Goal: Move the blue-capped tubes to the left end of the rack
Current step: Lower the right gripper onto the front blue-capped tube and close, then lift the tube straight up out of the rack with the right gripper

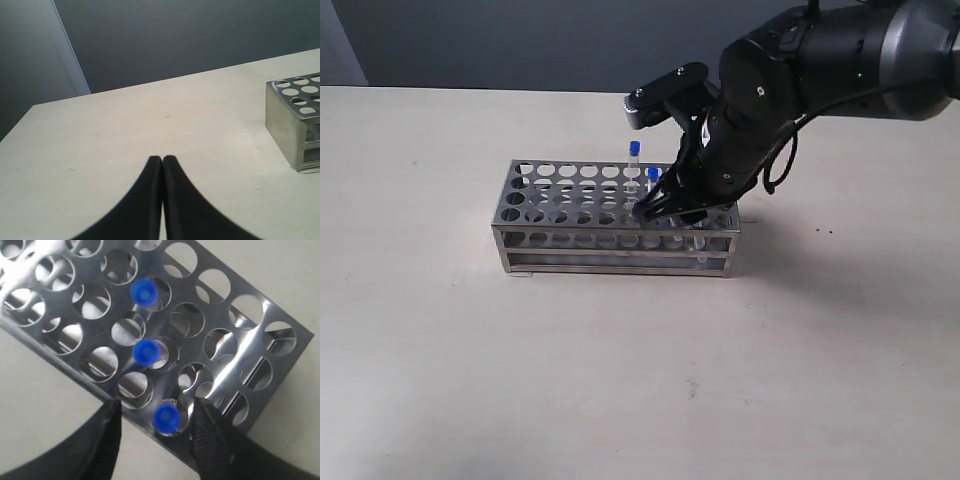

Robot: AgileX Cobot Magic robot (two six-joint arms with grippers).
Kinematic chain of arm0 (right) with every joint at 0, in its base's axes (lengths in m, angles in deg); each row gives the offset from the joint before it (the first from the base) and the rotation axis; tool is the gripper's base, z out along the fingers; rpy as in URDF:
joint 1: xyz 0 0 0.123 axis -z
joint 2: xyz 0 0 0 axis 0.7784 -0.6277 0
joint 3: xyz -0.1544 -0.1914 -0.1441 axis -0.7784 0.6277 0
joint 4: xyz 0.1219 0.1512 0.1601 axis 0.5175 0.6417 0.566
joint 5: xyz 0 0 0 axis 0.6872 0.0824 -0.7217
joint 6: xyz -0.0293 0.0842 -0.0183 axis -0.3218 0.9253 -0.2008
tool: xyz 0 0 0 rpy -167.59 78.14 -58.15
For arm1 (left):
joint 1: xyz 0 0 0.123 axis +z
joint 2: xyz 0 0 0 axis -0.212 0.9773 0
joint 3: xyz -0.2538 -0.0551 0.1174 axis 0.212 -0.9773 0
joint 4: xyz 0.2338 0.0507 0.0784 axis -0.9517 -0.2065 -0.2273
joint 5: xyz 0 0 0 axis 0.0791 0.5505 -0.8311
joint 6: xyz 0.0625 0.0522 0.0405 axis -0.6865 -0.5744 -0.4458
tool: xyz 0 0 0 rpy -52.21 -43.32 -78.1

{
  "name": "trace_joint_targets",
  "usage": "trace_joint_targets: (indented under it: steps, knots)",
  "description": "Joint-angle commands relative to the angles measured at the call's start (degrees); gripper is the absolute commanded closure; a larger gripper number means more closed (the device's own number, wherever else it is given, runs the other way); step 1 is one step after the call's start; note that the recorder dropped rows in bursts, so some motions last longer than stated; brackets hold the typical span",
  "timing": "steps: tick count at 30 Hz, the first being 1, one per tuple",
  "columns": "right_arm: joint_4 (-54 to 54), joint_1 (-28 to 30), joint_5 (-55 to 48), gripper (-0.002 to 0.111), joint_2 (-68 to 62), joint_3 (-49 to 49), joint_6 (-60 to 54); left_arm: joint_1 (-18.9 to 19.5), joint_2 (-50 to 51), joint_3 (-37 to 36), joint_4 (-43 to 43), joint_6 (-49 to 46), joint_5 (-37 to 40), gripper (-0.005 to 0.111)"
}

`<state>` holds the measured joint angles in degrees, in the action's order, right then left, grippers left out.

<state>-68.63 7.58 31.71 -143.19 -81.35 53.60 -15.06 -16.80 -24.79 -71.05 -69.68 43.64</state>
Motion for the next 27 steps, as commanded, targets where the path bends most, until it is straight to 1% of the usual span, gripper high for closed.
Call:
trace_joint_targets:
  steps: [1, 3, 4, 9, 15, 17, 18, 19, 20, 21, 23, 27]
  knots:
    - [-3.51, 0.06, 1.51, 0.077, -0.94, -0.32, 3.0, -0.34, 0.26, 0.11, -0.32, 0.2, -0.74, 0.106]
    - [-3.51, 0.06, 1.17, 0.104, -0.94, -0.32, 3.0, -0.34, 0.26, 0.11, -0.32, 0.2, -0.74, 0.106]
    - [-3.51, 0.06, 0.24, 0.108, -0.94, -0.32, 2.9, -0.34, 0.26, 0.11, -0.32, 0.2, -0.74, 0.106]
    - [-3.13, 0.06, -2.73, 0.108, 3.09, -0.32, 2.61, -0.34, 0.26, 0.11, -0.32, 0.2, -0.74, 0.106]
    - [-2.7, 0.06, 0.32, 0.108, 11.45, -0.32, 2.36, -0.34, 0.26, 0.11, -0.32, 0.2, -0.74, 0.106]
    - [-0.31, 0.06, 1.56, 0.109, 13.31, -0.47, -0.68, -0.34, 0.26, 0.11, -0.32, 0.2, -0.74, 0.106]
    - [4.51, 0.06, 1.43, 0.109, 13.72, -1.89, -6.35, -0.34, 0.26, 0.11, -0.32, 0.2, -0.74, 0.106]
    - [7.53, 0.06, 1.17, 0.109, 13.72, -3.09, -9.69, -0.34, 0.26, 0.11, -0.32, 0.2, -0.74, 0.106]
    - [13.08, 0.06, 1.17, 0.109, 12.97, -5.81, -16.69, -0.34, 0.26, 0.11, -0.32, 0.2, -0.74, 0.106]
    - [16.17, 0.06, 1.17, 0.109, 12.08, -7.79, -20.08, -0.34, 0.26, 0.11, -0.32, 0.2, -0.74, 0.106]
    - [19.64, 0.06, 0.05, 0.109, 9.34, -12.28, -24.2, -0.34, 0.26, 0.11, -0.32, 0.2, -0.74, 0.106]
    - [24.17, -0.09, -5.58, 0.109, -0.18, -26.06, -29.36, -0.34, 0.26, 0.11, -0.32, 0.2, -0.74, 0.106]
